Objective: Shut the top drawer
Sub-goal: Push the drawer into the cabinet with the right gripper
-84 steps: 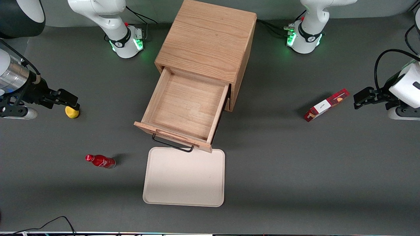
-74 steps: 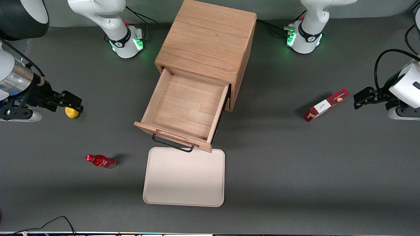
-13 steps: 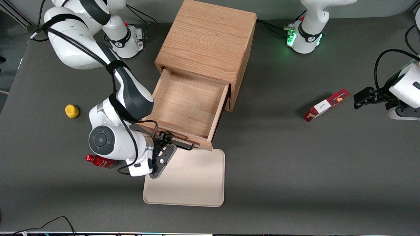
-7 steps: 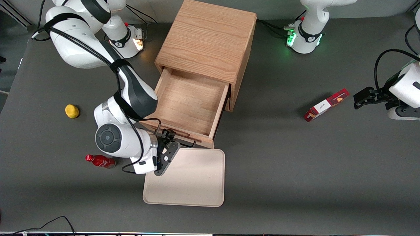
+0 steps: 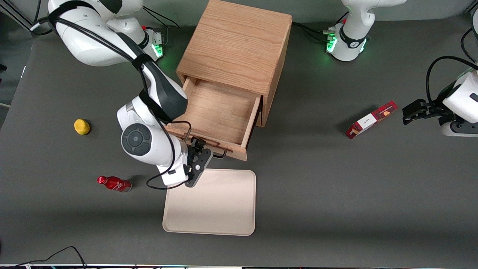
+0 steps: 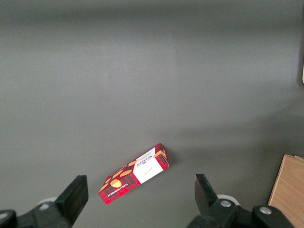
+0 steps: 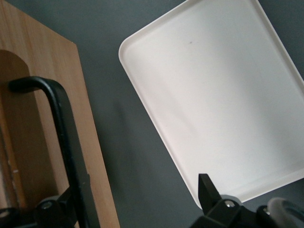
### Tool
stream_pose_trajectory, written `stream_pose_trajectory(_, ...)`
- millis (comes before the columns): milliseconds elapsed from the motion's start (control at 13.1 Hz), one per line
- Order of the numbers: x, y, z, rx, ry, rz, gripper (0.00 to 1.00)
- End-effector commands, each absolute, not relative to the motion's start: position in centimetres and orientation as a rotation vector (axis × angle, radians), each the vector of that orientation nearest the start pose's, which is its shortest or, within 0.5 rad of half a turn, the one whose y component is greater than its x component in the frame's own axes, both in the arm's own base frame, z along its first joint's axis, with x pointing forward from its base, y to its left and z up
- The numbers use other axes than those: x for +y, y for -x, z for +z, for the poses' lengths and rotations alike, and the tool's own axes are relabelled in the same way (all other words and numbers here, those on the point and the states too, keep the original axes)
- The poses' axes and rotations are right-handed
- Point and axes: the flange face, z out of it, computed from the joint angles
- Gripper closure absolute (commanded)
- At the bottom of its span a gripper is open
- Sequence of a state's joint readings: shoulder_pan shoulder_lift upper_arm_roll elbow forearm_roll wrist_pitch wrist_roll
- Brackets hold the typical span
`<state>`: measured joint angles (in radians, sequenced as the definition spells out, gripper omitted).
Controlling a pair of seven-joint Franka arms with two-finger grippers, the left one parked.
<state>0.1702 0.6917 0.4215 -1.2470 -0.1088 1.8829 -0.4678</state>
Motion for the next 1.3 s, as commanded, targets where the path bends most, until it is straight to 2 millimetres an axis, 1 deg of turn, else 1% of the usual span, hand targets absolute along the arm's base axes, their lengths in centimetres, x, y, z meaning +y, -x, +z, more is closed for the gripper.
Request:
stream_pose_trajectory(0,33.8,-62.4,38.0,-1.453,2.648,0.039,0.0)
stream_pose_trajectory(229,34.5,-60.1,38.4,-1.493,2.644,0.02,0.0)
stream_pose_trajectory(458,34.8,-58.1,38.0,-1.488,2.659,0.046,0.0)
stream_pose_trajectory(764,35.6,-55.4,38.7,-1.508,2.637,0.051,0.0)
stream_pose_trajectory(917,35.7,-54.5,38.9,-1.511,2.634,0.054,0.0)
stream_pose_trajectory(993,36.2,-53.6,39.0,-1.525,2.623,0.06,0.0)
stream_pose_trajectory(1222,36.5,-52.1,39.4,-1.52,2.61,0.067,0.0)
